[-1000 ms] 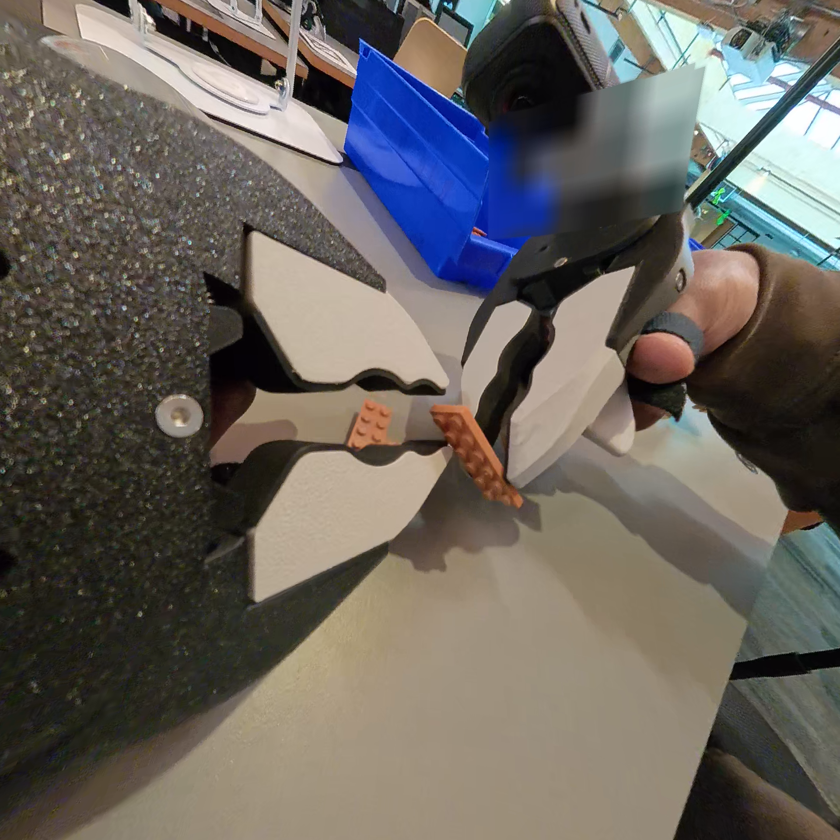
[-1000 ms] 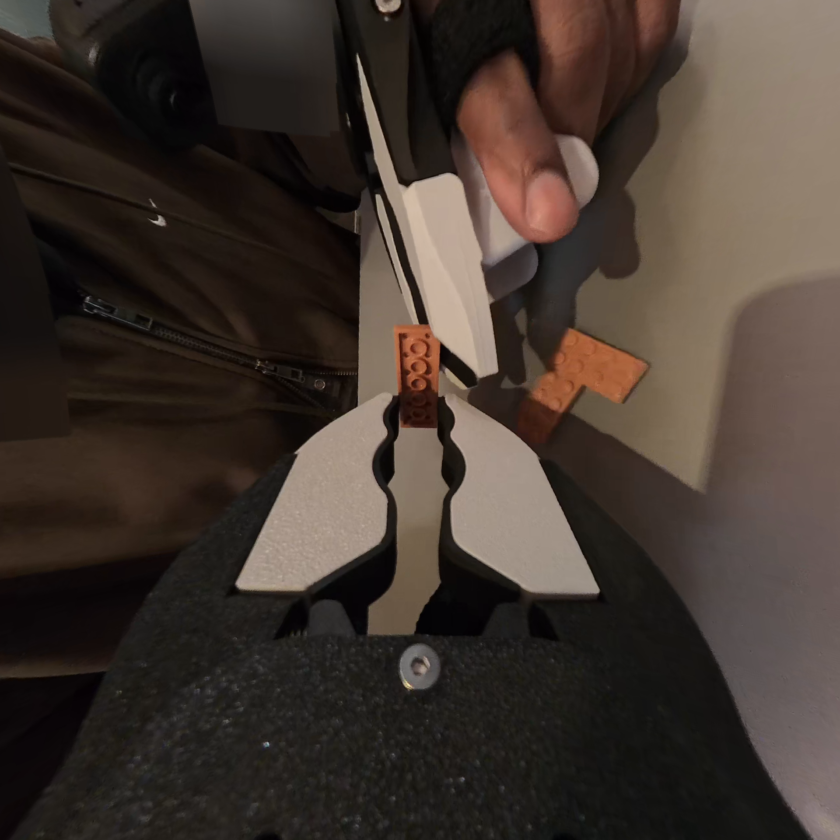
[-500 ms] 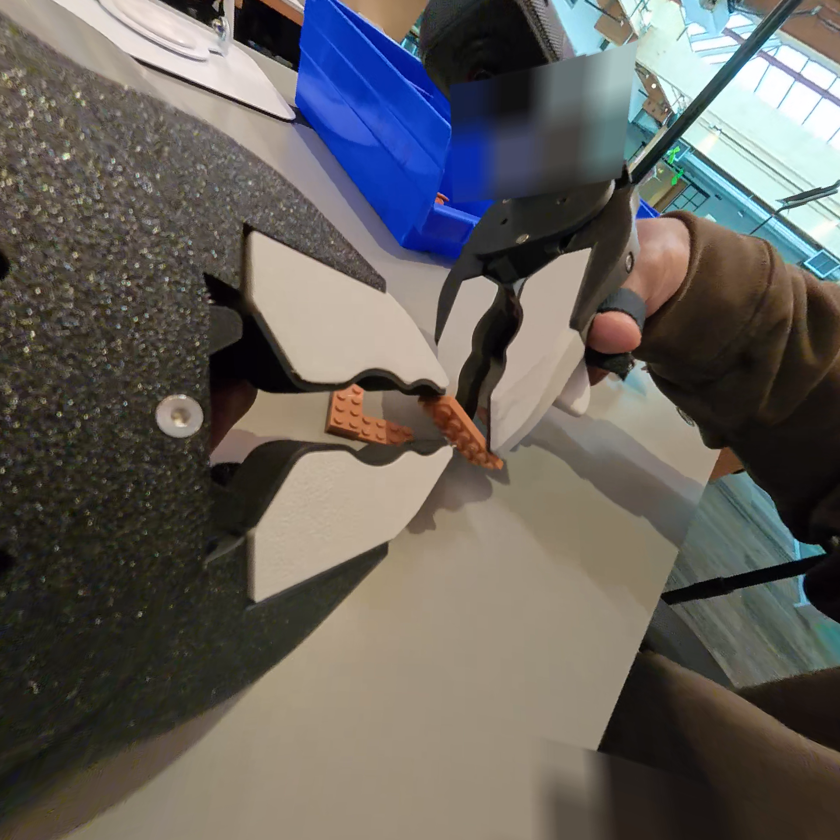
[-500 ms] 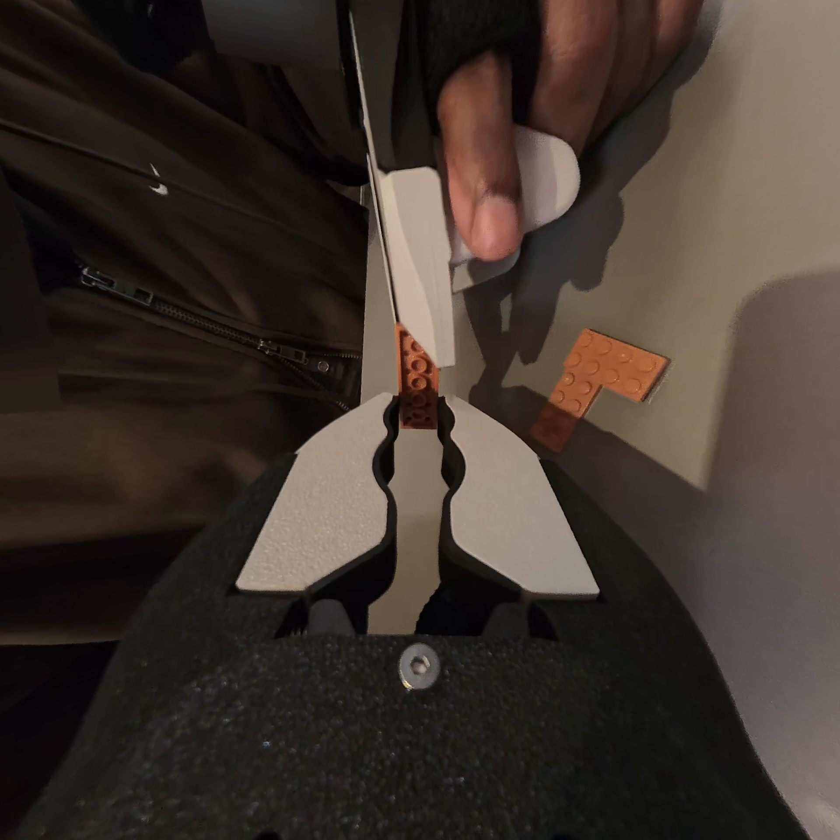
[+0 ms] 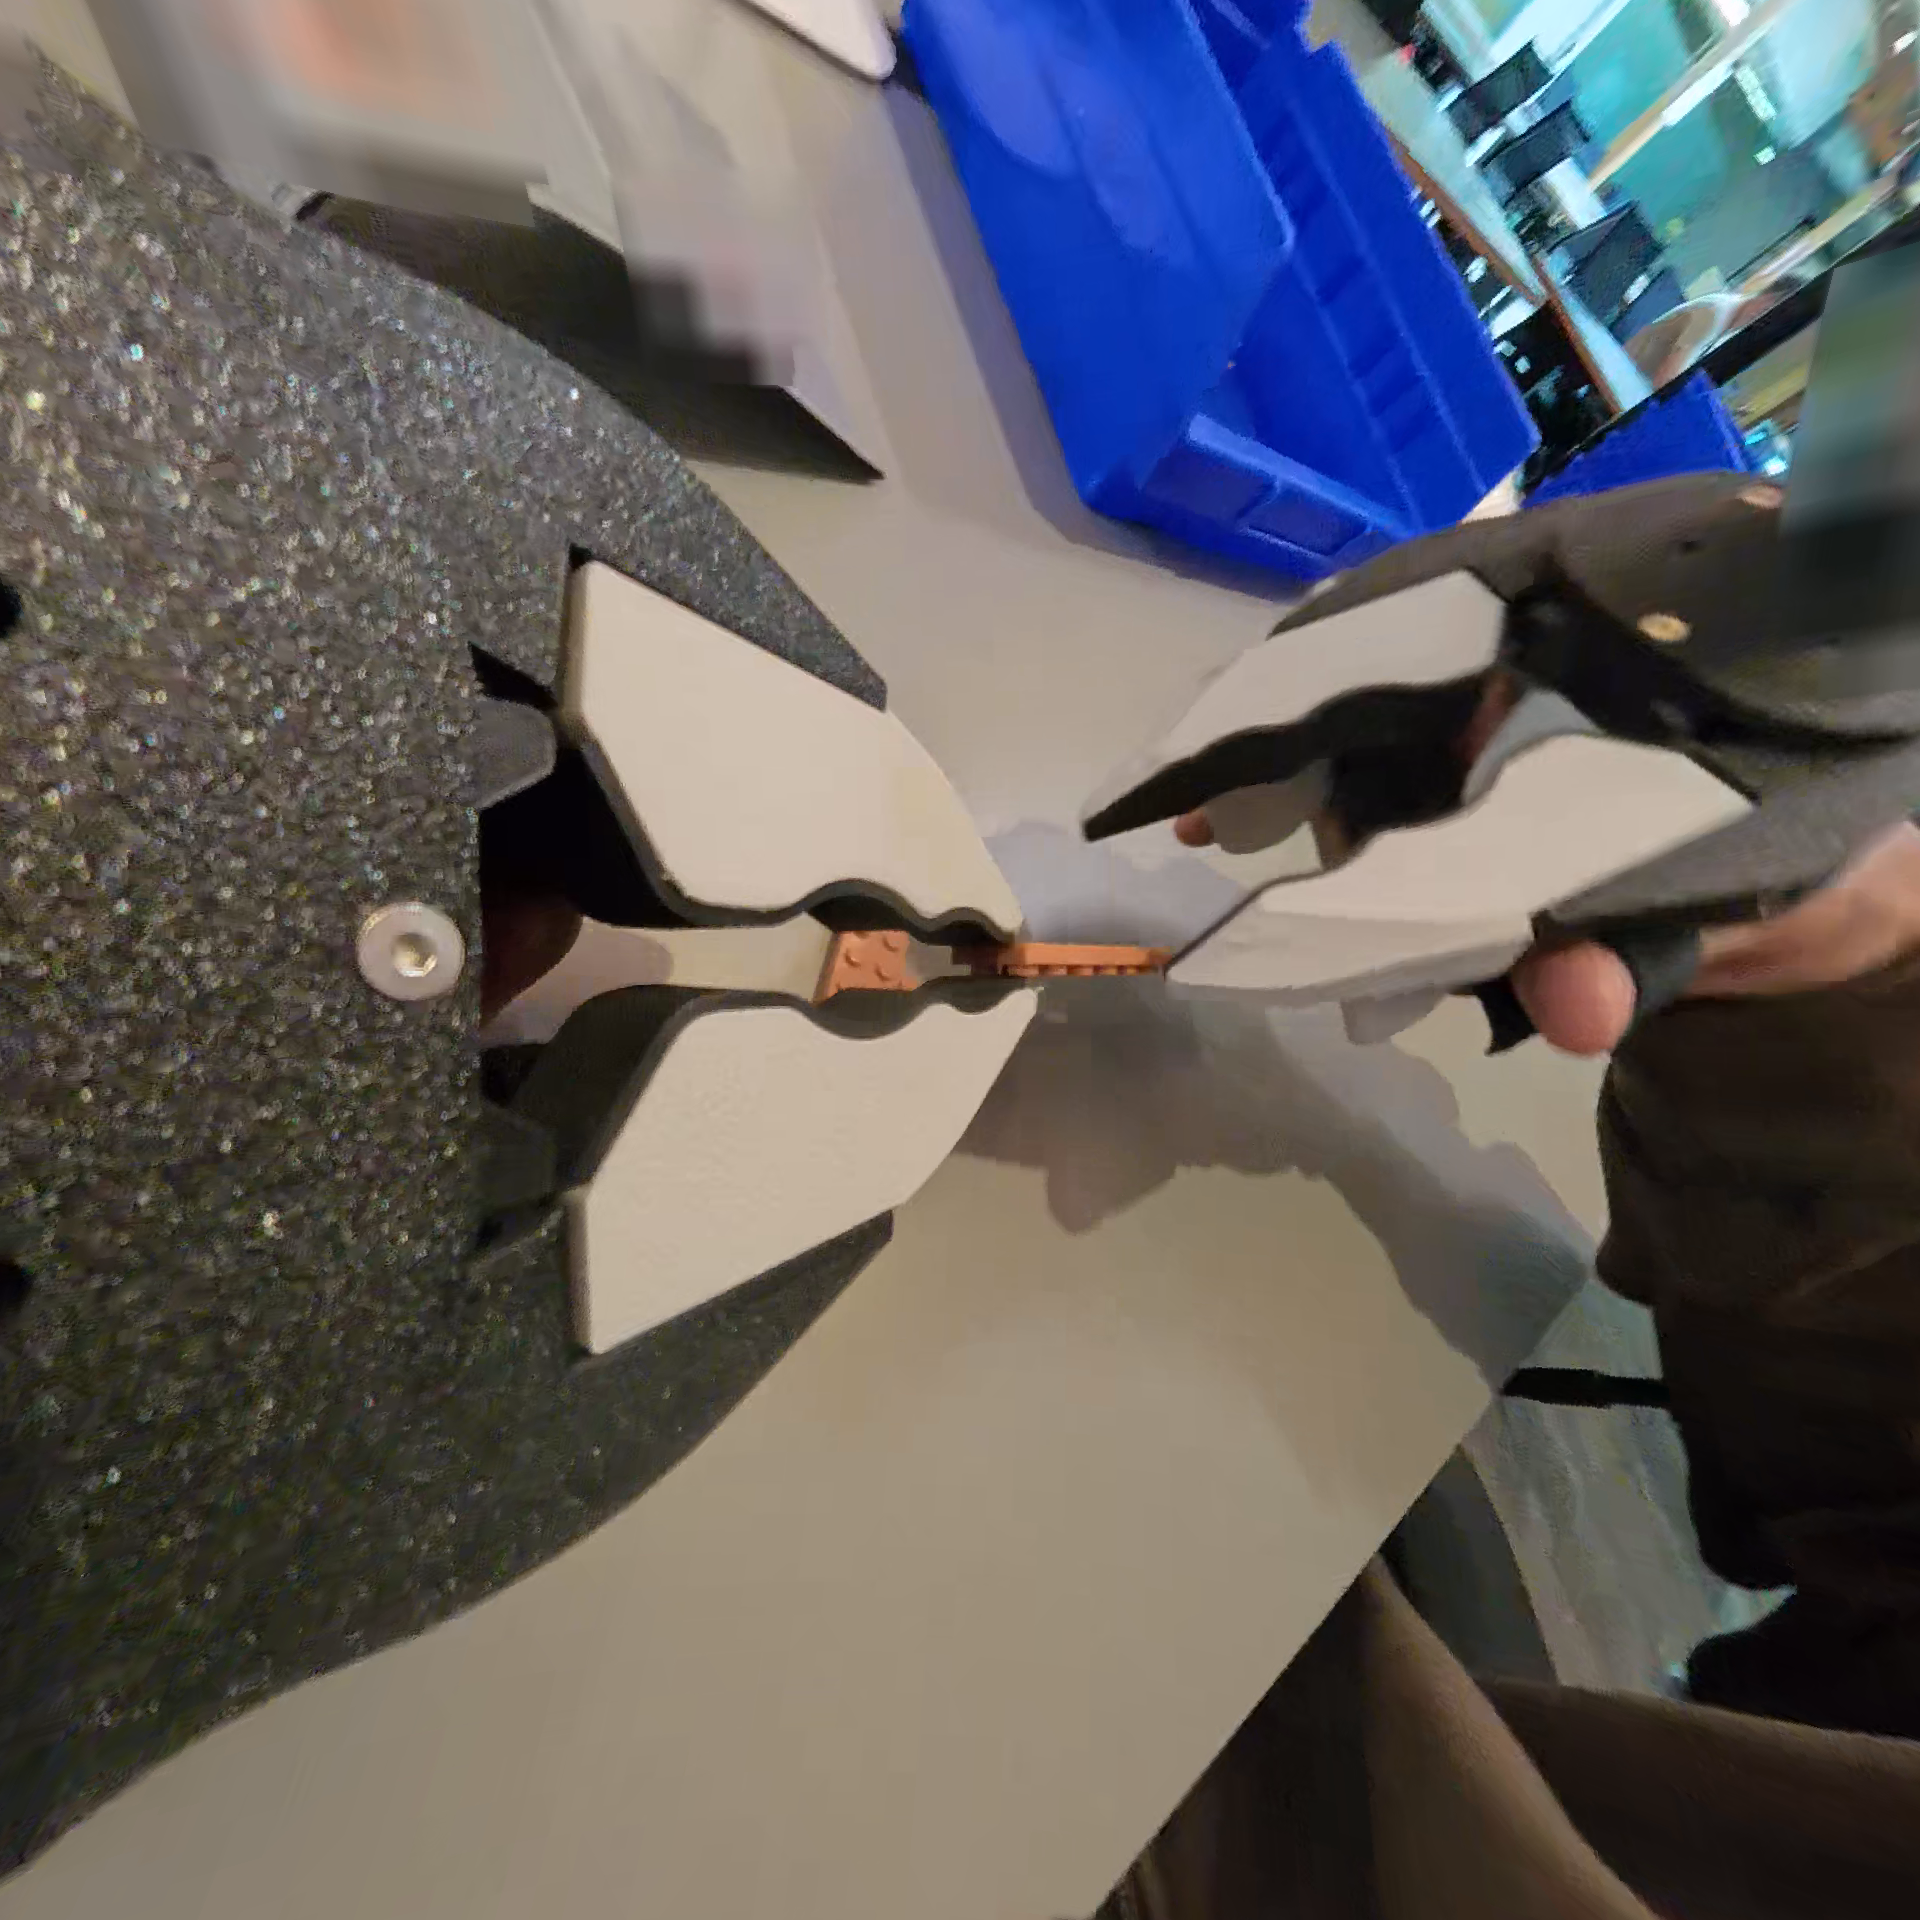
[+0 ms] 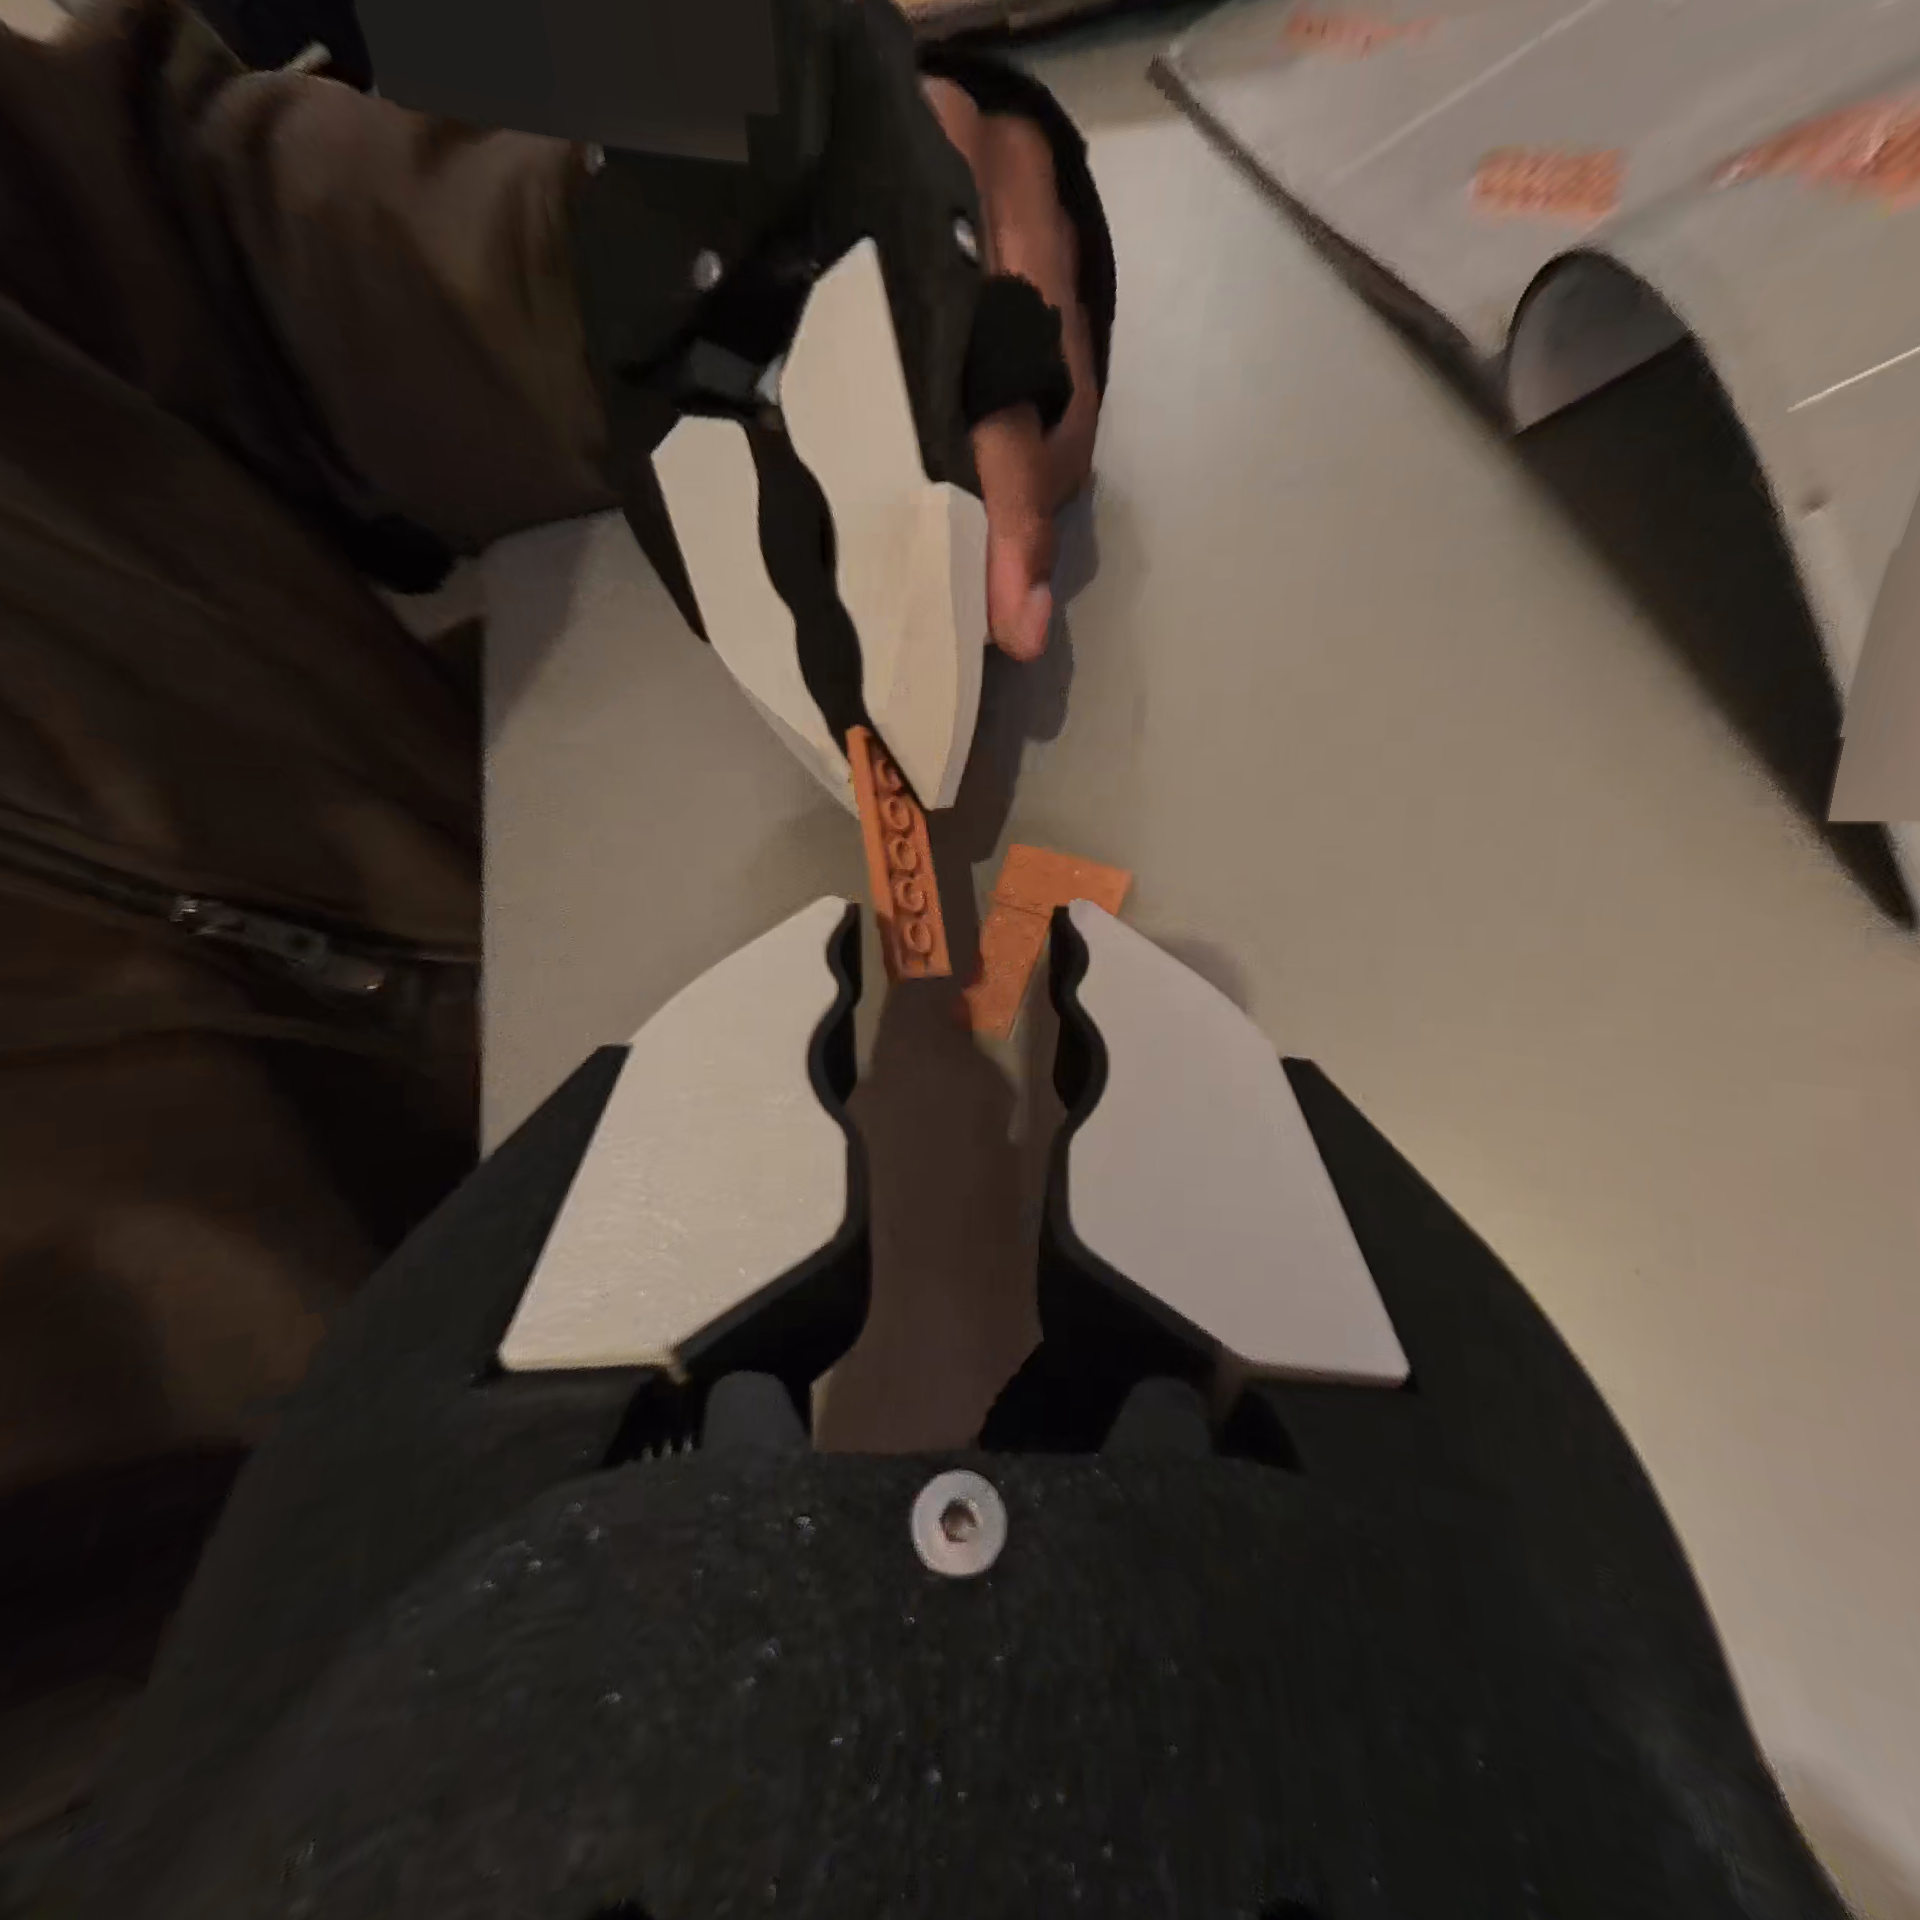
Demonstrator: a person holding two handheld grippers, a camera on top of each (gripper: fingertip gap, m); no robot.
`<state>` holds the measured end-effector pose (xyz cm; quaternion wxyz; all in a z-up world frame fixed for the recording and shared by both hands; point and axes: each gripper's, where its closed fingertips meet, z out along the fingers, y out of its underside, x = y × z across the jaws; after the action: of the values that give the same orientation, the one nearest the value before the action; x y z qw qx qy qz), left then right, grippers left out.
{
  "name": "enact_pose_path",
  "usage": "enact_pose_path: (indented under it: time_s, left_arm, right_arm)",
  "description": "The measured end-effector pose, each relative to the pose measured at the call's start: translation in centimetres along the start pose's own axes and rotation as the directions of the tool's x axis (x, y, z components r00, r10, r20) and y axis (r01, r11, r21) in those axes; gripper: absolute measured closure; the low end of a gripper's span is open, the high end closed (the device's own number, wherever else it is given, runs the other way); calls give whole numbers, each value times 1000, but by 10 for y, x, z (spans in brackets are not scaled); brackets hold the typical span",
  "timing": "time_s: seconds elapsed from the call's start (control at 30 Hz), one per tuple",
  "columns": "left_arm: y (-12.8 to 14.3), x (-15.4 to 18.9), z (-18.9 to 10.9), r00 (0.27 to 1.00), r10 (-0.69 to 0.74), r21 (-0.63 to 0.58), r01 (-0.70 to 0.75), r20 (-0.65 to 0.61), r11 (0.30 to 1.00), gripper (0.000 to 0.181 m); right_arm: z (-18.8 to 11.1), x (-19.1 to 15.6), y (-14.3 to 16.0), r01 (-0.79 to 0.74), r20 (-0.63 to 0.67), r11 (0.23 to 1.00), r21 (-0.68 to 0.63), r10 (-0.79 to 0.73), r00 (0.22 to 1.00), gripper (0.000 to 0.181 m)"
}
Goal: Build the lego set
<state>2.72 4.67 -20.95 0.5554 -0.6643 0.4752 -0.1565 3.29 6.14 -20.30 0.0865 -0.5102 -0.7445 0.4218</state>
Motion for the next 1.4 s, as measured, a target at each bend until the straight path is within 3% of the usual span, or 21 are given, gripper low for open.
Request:
enact_pose_path:
  time_s: [0.2,0.33,0.43,0.63,0.77,0.87,0.97,1.07,1.13,1.27,1.4]
  left_arm:
    - [-1,-2,-3,992,-118,2,118,-46,993,176]
    - [0,-1,-3,992,-115,-5,115,-45,993,173]
    - [4,-4,-3,990,-138,-28,137,-33,990,157]
    - [27,-3,7,964,-244,-208,219,-102,953,136]
    - [53,-4,14,955,-238,-375,159,-175,913,127]
    - [53,2,17,935,-237,-395,119,-265,911,124]
    - [51,6,21,927,-213,-385,83,-308,919,126]
    - [47,11,24,922,-186,-380,46,-339,924,147]
    - [45,11,25,937,-113,-362,-15,-330,932,147]
    - [34,1,25,973,139,-256,-184,-186,949,147]
    - [24,-4,21,951,310,-177,-308,-19,935,147]
  right_arm:
    - [12,-7,4,77,-78,997,-15,-78,994,168]
    - [14,-7,7,14,-69,1000,14,-13,998,174]
    - [7,-5,13,-55,-64,998,41,58,996,176]
    - [0,-4,35,-187,-12,982,33,188,982,176]
    - [-1,-4,42,-196,20,980,25,196,980,176]
    - [-1,-5,45,-208,49,978,23,207,977,176]
    - [-1,-3,49,-236,68,972,17,234,970,176]
    - [-2,2,50,-276,86,961,22,273,958,176]
    - [-1,5,50,-313,100,949,26,309,946,176]
    - [1,12,48,-371,109,928,39,365,924,176]
    - [4,9,43,-409,167,911,50,396,903,176]
